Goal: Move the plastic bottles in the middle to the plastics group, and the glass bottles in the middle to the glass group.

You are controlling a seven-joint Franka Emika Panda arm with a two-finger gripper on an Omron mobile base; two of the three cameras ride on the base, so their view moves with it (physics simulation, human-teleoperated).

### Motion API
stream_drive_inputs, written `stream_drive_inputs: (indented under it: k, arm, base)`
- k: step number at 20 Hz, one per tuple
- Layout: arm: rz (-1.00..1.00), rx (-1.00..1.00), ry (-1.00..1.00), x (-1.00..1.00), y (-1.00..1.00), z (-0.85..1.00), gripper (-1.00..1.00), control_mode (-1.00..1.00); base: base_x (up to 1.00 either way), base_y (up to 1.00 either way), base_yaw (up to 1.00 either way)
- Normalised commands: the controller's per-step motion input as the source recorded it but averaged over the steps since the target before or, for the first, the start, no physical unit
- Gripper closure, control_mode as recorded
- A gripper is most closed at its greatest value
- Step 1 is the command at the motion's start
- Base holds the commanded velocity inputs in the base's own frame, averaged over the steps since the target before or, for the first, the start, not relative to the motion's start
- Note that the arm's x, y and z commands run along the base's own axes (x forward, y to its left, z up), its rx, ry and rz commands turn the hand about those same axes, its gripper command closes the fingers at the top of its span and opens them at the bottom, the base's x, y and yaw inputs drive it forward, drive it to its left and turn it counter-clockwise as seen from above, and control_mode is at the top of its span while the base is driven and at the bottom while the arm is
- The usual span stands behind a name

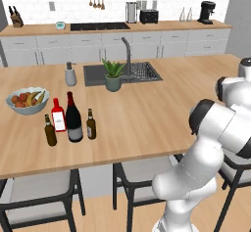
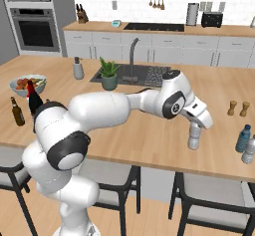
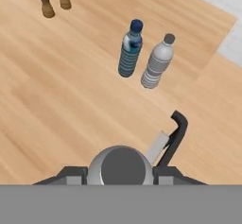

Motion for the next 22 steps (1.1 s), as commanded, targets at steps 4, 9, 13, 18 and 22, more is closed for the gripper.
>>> stream_drive_inputs:
  k: [4, 9, 13, 18, 22]
  arm:
    - [-0.10, 0.00, 0.00, 0.00, -0.55, 0.00, 1.00, -1.00]
    - [-0.04, 0.00, 0.00, 0.00, -0.52, 0.01, 1.00, -1.00]
    - [0.00, 0.02, 0.00, 0.00, -0.54, -0.18, 1.00, -1.00]
    - [0.00, 0.00, -0.01, 0.03, -0.46, -0.30, 1.00, -1.00]
    - [0.00, 0.00, 0.00, 0.01, -0.27, -0.01, 1.00, -1.00]
  base:
    - [0.00, 0.00, 0.00]
    - [0.00, 0.00, 0.00]
    - [0.00, 0.00, 0.00]
    - [0.00, 0.00, 0.00]
    - [0.00, 0.00, 0.00]
